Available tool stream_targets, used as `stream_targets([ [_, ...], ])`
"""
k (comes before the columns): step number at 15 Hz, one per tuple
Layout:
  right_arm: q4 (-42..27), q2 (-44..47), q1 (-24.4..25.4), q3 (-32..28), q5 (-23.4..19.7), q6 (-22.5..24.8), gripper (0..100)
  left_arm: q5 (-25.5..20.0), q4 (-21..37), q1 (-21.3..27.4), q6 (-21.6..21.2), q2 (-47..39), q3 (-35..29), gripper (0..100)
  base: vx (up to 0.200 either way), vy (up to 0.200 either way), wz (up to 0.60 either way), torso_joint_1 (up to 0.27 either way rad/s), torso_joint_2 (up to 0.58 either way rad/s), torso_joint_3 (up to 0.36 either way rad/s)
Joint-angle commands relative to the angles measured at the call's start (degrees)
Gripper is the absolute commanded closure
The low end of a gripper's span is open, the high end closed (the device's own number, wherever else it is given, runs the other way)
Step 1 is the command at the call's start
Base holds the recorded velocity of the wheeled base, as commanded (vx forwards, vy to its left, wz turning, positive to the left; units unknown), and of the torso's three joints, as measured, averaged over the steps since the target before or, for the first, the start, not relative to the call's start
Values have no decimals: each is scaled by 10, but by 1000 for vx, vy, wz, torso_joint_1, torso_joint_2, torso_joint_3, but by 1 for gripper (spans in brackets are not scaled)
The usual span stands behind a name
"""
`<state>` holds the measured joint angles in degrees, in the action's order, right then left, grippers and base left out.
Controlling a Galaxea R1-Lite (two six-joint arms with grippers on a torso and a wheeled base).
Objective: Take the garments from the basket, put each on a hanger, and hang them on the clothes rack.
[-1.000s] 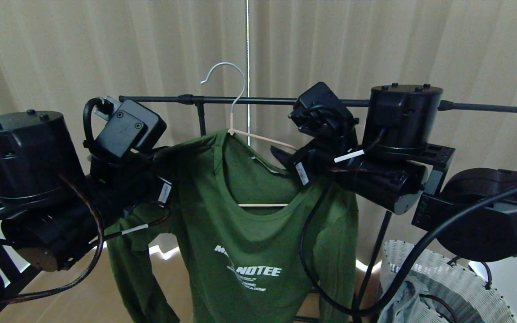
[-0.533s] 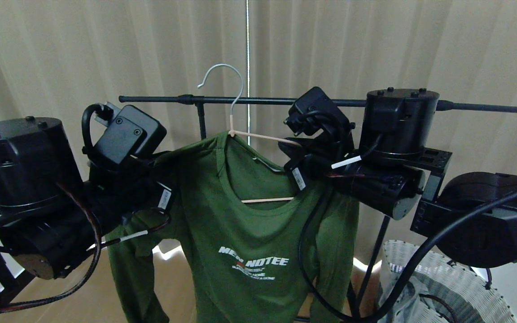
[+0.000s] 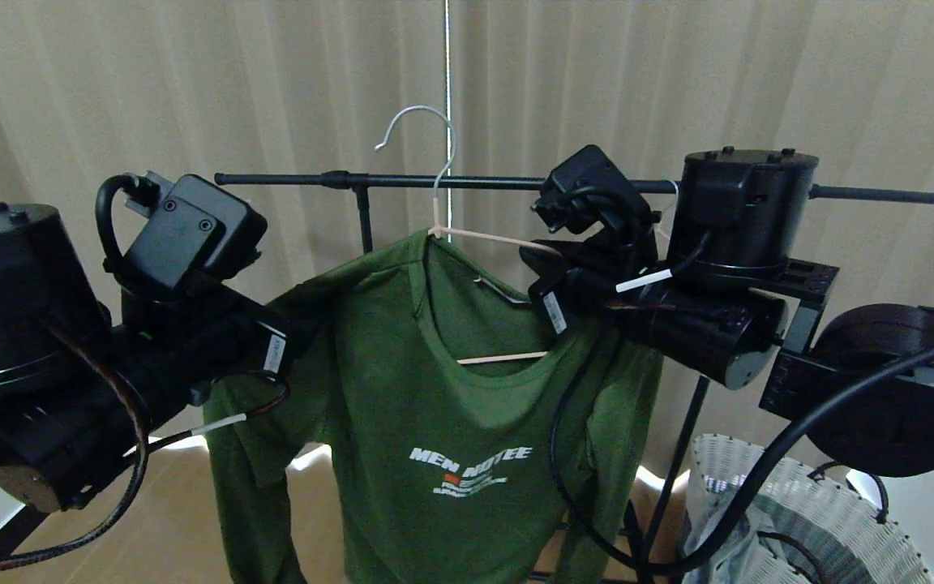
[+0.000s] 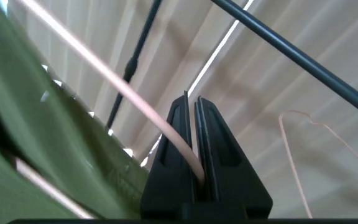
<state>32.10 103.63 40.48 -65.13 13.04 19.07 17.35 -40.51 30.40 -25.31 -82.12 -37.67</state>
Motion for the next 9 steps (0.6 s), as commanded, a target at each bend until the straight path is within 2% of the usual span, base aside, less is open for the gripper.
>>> stream_targets([
  [1,1,-19,-21,8,-3,0,100,-3,0,0,10,22,15,0,0,0,0,0,0,0],
  [3,5,-38,-36,32,-3,0,100,-4,0,-1,36,44,51,0,0,0,0,0,0,0],
  [5,6,-67,-51,52,-2,0,100,-35,0,-4,65,73,88,0,0,0,0,0,0,0],
  [7,7,-87,-71,62,-2,0,100,-54,3,-27,65,85,114,0,0,0,0,0,0,0],
  [9,7,-112,-73,83,-3,-1,100,-55,2,-46,66,83,145,0,0,0,0,0,0,0],
])
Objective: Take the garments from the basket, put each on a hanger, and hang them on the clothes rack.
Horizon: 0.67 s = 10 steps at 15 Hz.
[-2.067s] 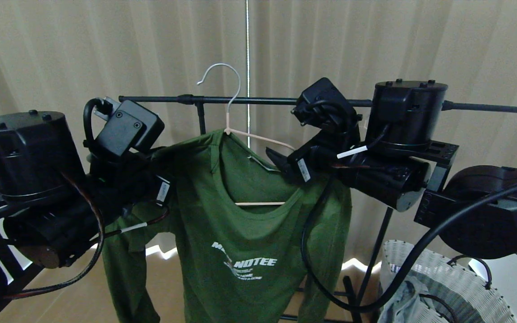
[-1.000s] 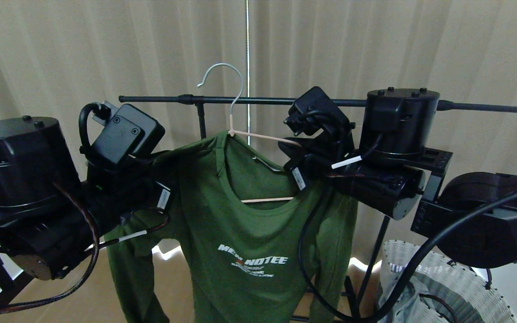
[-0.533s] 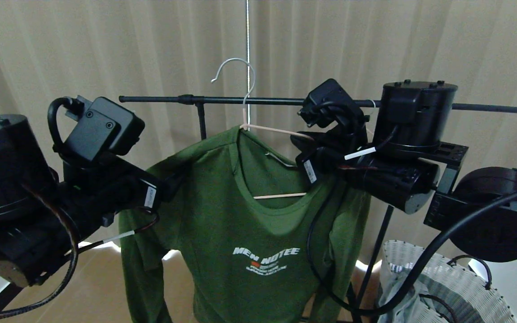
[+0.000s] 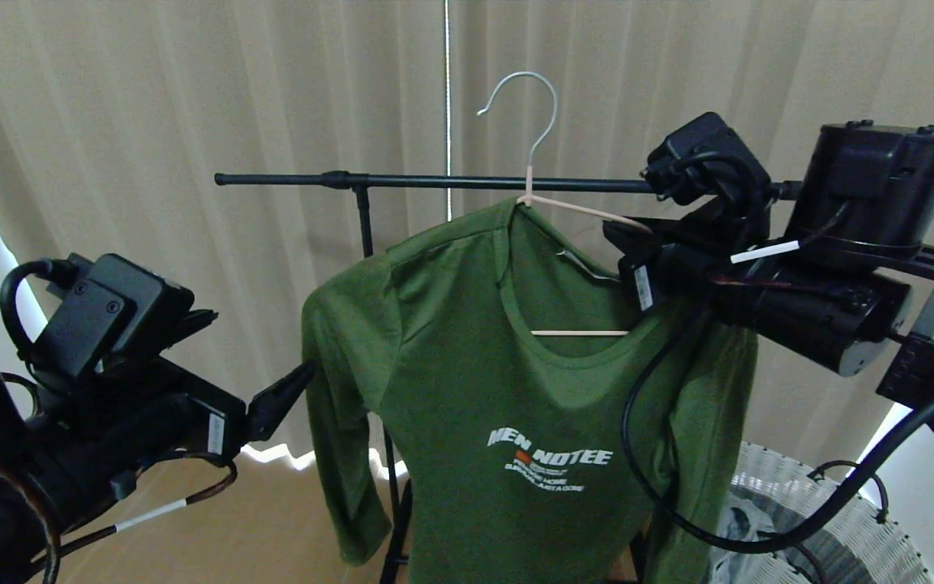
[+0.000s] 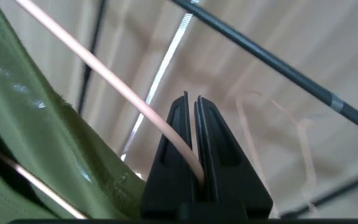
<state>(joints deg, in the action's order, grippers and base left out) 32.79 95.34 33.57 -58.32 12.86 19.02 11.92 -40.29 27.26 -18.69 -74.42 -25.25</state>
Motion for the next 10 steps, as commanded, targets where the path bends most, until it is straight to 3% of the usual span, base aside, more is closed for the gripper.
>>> stream_targets([
  [1,1,-37,-4,20,-3,-1,100,-1,-1,-19,0,3,27,0,0,0,0,0,0,0],
  [6,1,-54,18,21,-9,-2,100,-41,-2,-21,-4,-34,14,0,0,0,0,0,0,0],
  [10,1,-65,30,22,-9,-2,100,-43,-2,-26,-3,-59,-5,0,0,0,0,0,0,0],
])
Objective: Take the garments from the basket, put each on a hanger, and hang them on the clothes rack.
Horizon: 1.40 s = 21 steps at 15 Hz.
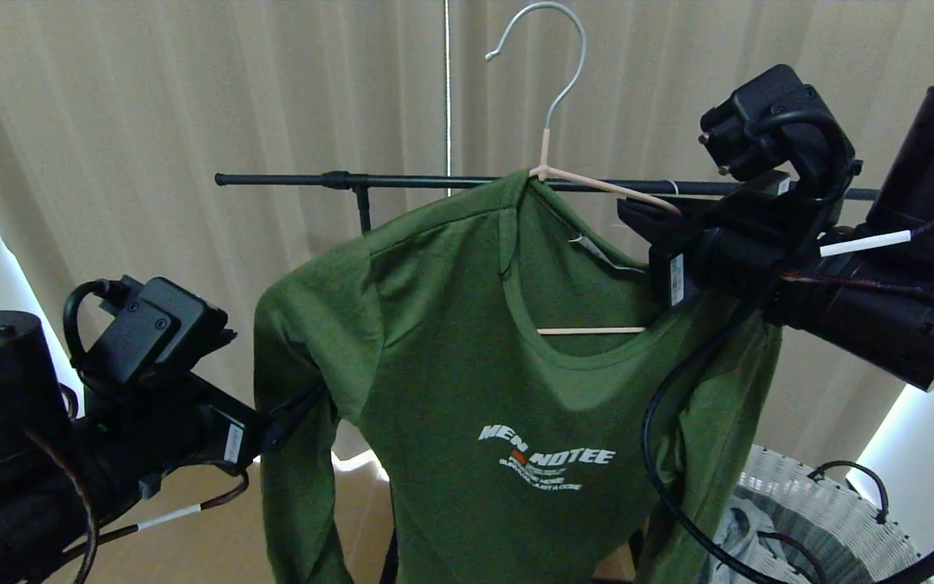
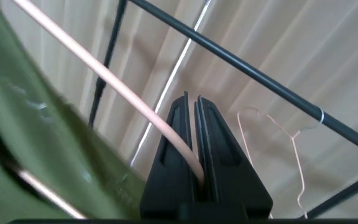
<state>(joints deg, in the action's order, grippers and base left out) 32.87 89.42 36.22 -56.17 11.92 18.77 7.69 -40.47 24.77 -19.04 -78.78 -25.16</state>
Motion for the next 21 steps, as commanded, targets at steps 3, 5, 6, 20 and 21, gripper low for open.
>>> stream_targets([
  [3,0,-9,11,5,1,0,100,-1,0,-1,0,-17,-9,100,0,0,0,0,0,0],
  [5,0,-12,19,5,2,0,100,0,0,-2,-1,-19,-9,100,0,0,0,0,0,0],
  [6,0,-12,19,5,2,0,100,0,0,-2,-1,-19,-9,100,0,0,0,0,0,0],
  [20,-27,-14,-44,17,10,4,100,0,0,-88,28,13,30,0,0,0,0,0,0,0],
  [21,-31,-14,-43,15,10,4,100,-1,0,-87,28,14,30,0,0,0,0,0,0,0],
])
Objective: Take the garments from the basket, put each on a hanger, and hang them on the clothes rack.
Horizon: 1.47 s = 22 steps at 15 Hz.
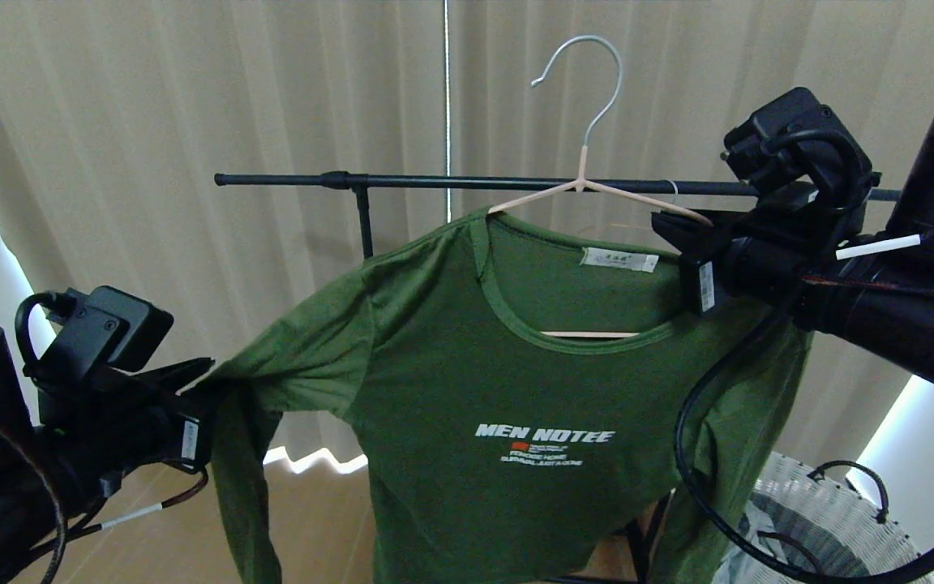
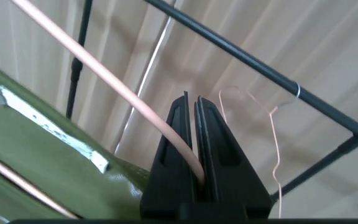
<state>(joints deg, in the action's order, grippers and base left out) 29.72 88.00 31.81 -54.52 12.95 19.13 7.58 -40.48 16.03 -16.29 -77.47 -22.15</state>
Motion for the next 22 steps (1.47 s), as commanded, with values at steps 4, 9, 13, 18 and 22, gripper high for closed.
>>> stream_targets([
  [4,-22,0,-18,0,2,0,100,0,2,-1,6,43,3,0,0,0,0,0,0,0],
  [9,-77,0,-25,0,67,0,100,-49,42,-1,24,123,-3,0,0,0,0,0,0,0],
  [13,-80,2,-38,7,94,0,100,-95,79,-3,97,154,21,0,0,0,0,0,0,0],
  [18,-98,-13,-72,29,96,-1,100,-155,71,-16,121,182,62,0,0,0,0,0,0,0],
  [22,-103,-13,-95,32,96,-3,100,-156,47,-16,121,186,68,0,0,0,0,0,0,0],
])
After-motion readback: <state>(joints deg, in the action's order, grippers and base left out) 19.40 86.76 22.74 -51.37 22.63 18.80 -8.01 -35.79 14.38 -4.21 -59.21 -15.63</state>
